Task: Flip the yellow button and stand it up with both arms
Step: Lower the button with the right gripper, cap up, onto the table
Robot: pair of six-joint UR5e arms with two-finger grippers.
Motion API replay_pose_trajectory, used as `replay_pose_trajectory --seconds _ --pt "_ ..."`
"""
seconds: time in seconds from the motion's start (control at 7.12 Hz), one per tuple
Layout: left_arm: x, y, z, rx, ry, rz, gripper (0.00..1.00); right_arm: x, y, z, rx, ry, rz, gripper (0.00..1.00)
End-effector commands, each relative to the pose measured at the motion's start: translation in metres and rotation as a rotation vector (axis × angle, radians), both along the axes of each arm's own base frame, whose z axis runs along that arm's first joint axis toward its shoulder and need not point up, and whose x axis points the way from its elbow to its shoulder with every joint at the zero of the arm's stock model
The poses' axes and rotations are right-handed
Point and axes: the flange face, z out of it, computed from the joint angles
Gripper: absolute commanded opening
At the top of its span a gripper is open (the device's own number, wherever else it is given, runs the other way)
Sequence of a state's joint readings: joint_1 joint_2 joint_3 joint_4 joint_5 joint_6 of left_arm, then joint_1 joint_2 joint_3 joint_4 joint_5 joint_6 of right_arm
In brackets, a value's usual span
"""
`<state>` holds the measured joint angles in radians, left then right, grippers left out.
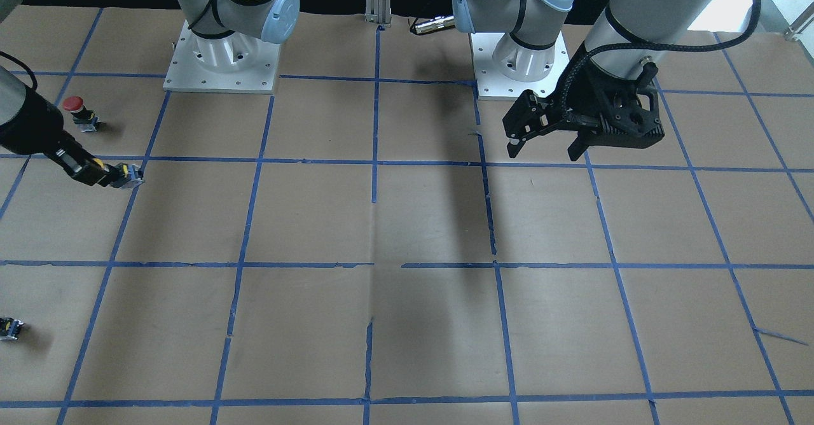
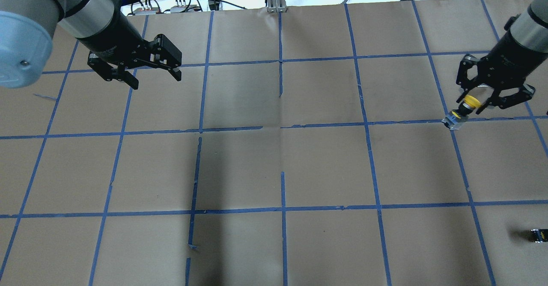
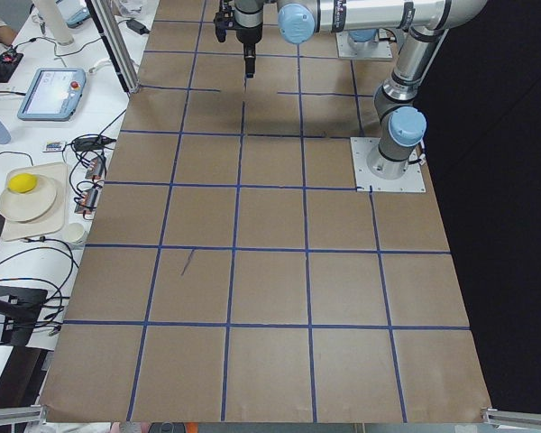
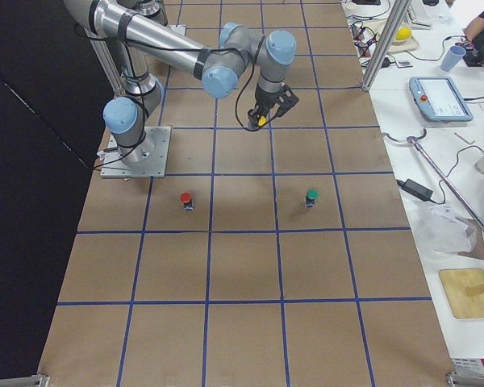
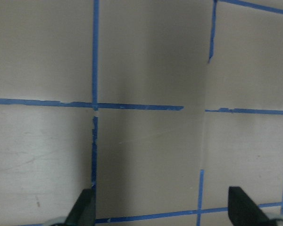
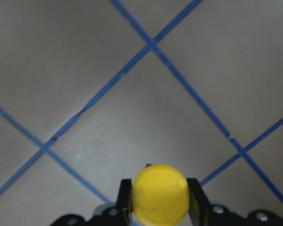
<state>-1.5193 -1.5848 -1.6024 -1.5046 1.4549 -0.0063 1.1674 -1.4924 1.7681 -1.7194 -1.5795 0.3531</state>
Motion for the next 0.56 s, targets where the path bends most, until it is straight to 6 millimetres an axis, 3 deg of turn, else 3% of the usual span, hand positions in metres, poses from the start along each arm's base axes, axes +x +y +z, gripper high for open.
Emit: replay_pose_trajectory --seconds 0.0,0.42 --pt "-0.007 0.013 0.011 -0.001 -0.164 -0.047 0.99 -0.044 -0.001 -0.041 0.008 0.224 -0.02 0.11" --pt "-0.012 0.014 0.019 0.004 -0.129 -0.078 1.0 -0.062 0.005 -0.092 -0.028 0.408 -0.055 0.11"
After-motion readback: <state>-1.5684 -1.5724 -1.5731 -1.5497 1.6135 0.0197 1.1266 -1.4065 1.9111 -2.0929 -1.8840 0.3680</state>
